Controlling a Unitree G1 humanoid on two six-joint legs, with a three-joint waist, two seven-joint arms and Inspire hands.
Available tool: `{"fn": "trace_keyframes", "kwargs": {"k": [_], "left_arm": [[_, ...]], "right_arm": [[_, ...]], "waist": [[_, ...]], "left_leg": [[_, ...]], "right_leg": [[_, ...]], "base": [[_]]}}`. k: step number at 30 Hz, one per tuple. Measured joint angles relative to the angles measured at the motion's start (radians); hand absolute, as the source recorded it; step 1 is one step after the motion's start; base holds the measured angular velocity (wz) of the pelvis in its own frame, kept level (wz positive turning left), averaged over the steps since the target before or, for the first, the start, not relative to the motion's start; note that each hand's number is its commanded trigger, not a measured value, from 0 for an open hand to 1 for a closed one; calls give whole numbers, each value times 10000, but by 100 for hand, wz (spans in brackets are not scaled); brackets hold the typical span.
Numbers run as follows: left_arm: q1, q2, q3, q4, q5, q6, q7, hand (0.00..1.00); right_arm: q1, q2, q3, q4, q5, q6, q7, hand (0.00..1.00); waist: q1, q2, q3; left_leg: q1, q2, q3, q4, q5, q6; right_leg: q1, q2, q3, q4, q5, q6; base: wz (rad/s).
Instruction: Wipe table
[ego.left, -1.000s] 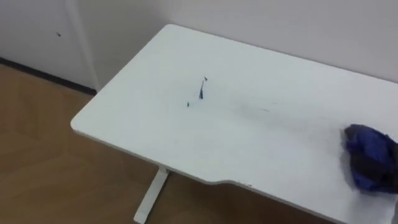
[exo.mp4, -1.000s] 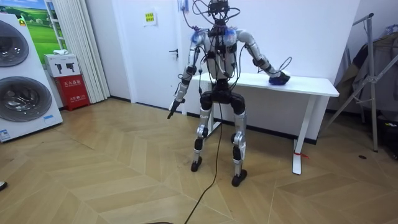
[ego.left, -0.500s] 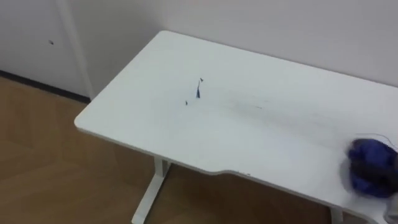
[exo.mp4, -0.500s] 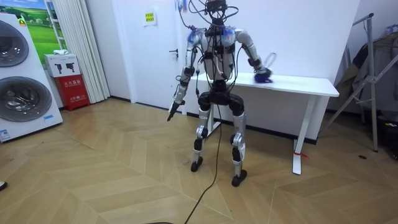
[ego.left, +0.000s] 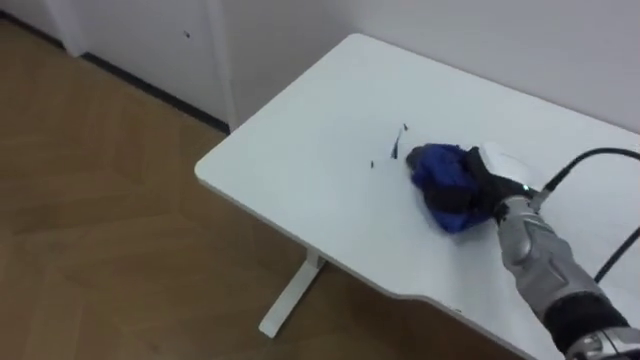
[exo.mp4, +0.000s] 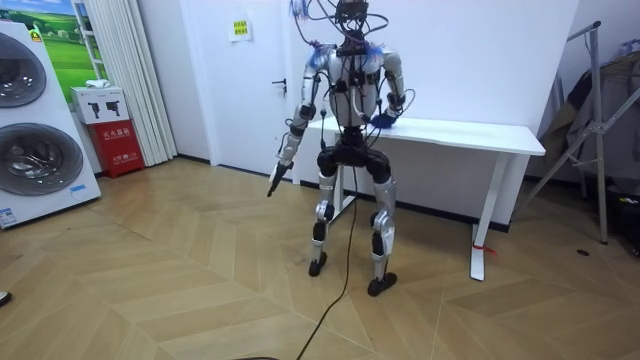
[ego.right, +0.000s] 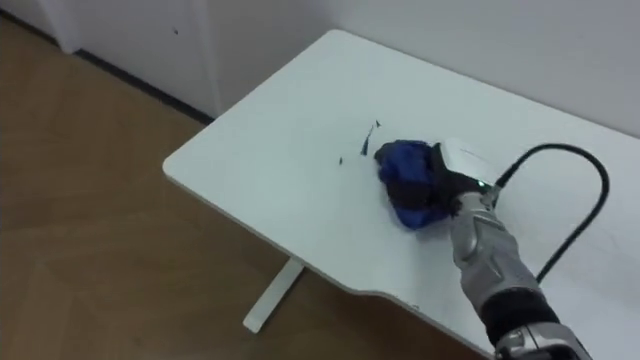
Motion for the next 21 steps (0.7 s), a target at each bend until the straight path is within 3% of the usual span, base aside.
{"fn": "trace_keyframes", "kwargs": {"k": [1,3,4,6,8,9,10,12,13,14,15,16,17,19,21], "left_arm": [[-178,125,56,-1,-9,-169,1,0],[-291,418,101,20,25,-403,17,0],[-321,620,222,238,18,-670,21,0],[-322,906,459,299,26,-864,104,0],[-373,1298,446,324,31,-918,188,0],[-373,1361,446,328,39,-912,193,0],[-355,1422,447,317,56,-907,234,0],[-189,1421,463,311,-8,-901,305,0],[-96,1342,497,221,-45,-902,323,0],[-66,1090,479,207,-87,-917,348,0],[-50,973,465,205,-80,-924,349,0],[6,722,441,205,-75,-920,347,0],[153,417,429,134,-51,-900,339,0],[349,150,422,11,2,-859,298,0],[404,135,408,8,-29,-789,295,0]], "right_arm": [[256,-143,-126,150,428,-120,-93,100],[726,-294,-474,142,923,-221,-198,100],[1112,-402,-762,209,1111,-292,-233,100],[1625,-523,-1100,491,1455,-299,-451,100],[2345,-813,-1614,519,1800,-303,-566,100],[2432,-872,-1795,518,1798,-304,-593,100],[2697,-1047,-2040,572,1785,-306,-672,100],[2779,-1299,-2138,600,1764,-307,-823,100],[2820,-1427,-2247,467,1717,-313,-871,100],[2857,-1615,-2318,466,1682,-322,-928,100],[2857,-1687,-2335,443,1638,-307,-944,100],[2859,-1798,-2400,441,1330,-231,-938,100],[2855,-1901,-2397,415,1156,-76,-908,100],[2777,-1925,-2412,324,967,49,-941,100],[2667,-1914,-2349,-12,607,167,-749,100]], "waist": [[-138,-10,-2],[-189,-161,-71],[-360,-167,-74],[-551,-257,-153],[-1073,-293,-179],[-1174,-321,-197],[-1314,-371,-229],[-1340,-396,-234],[-1448,-350,-274],[-1546,-167,-362],[-1636,-188,-368],[-1769,-286,-339],[-1818,-337,-326],[-1921,-280,-295],[-1903,-342,-248]], "left_leg": [[-121,73,102,229,-176,50],[-134,275,281,426,-389,135],[-143,510,267,629,-508,117],[-116,860,232,789,-649,-21],[-210,1379,-101,1009,-708,-420],[-216,1449,-202,1004,-692,-527],[-169,1650,-237,969,-690,-756],[124,2042,-29,847,-703,-1188],[154,2346,27,864,-722,-1474],[178,2763,34,789,-593,-1305],[215,2829,59,772,-436,-1063],[226,2859,143,692,141,-636],[240,2858,451,651,568,-717],[91,2646,886,796,546,-716],[-71,2052,1119,1016,288,-620]], "right_leg": [[3,-19,-53,-10,1,1],[-86,-49,288,110,44,15],[-335,-27,552,631,125,-11],[-711,-160,778,1155,245,-177],[-765,-502,771,861,268,-205],[-744,-539,758,615,327,-230],[-707,-574,803,60,411,-294],[-872,-470,851,60,484,-336],[-1046,-213,771,504,507,262],[-1304,73,632,1190,-53,39],[-1419,132,652,1444,-306,-61],[-1531,189,659,1756,-707,-206],[-1496,356,686,1728,-872,-377],[-1413,618,616,1491,-952,-598],[-1401,731,698,1295,-938,-788]], "base": [[-31],[-31],[-14],[-4],[21],[24],[-7],[-28],[-23],[-14],[0],[5],[4],[-2],[-13]]}}
